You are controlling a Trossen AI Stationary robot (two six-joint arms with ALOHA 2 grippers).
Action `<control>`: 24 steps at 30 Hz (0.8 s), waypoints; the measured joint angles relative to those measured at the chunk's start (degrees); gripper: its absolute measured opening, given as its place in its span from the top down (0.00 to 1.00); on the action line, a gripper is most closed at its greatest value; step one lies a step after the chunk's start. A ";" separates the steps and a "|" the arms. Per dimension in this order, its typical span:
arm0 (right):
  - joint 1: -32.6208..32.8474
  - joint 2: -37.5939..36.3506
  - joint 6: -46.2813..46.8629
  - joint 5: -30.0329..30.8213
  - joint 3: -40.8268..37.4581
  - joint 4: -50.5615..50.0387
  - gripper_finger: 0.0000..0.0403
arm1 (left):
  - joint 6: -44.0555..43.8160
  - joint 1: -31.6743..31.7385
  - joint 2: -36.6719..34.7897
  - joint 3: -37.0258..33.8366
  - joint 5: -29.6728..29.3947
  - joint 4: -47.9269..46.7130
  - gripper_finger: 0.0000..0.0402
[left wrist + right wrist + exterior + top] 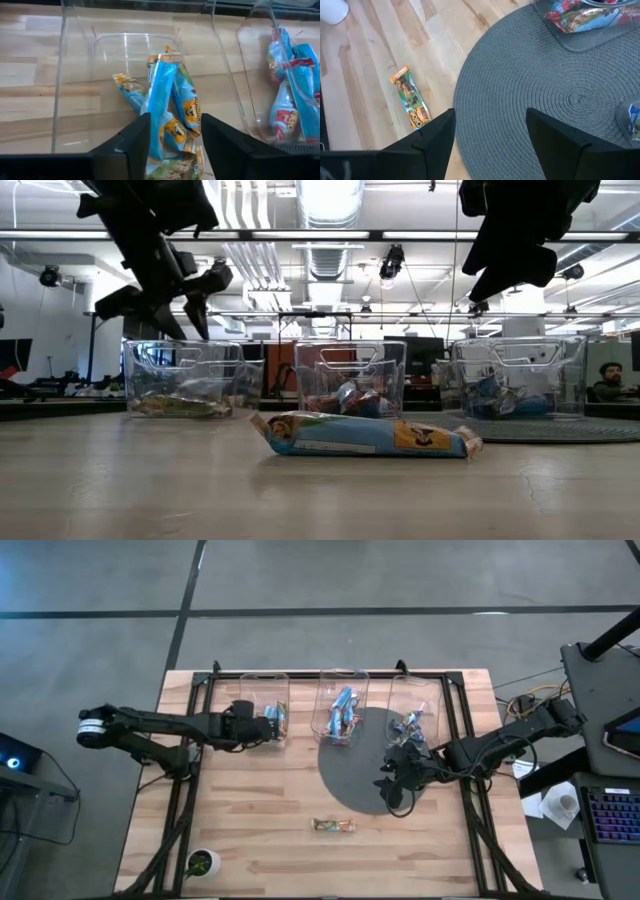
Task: Pick and place Granola Bars by type
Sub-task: Put the yellow granola bar into the left transparent bin
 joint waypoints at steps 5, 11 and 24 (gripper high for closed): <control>0.00 0.00 -0.42 -0.15 0.00 -0.01 0.42 | 0.44 -1.29 -0.26 1.77 0.72 -0.88 0.56; 0.00 0.00 -2.23 -0.76 0.00 -0.03 0.42 | 12.90 -11.55 -0.66 6.14 -0.20 9.29 0.56; -0.22 0.00 -3.81 0.74 0.00 -0.03 0.42 | 24.89 -30.27 14.87 6.93 8.04 32.01 0.56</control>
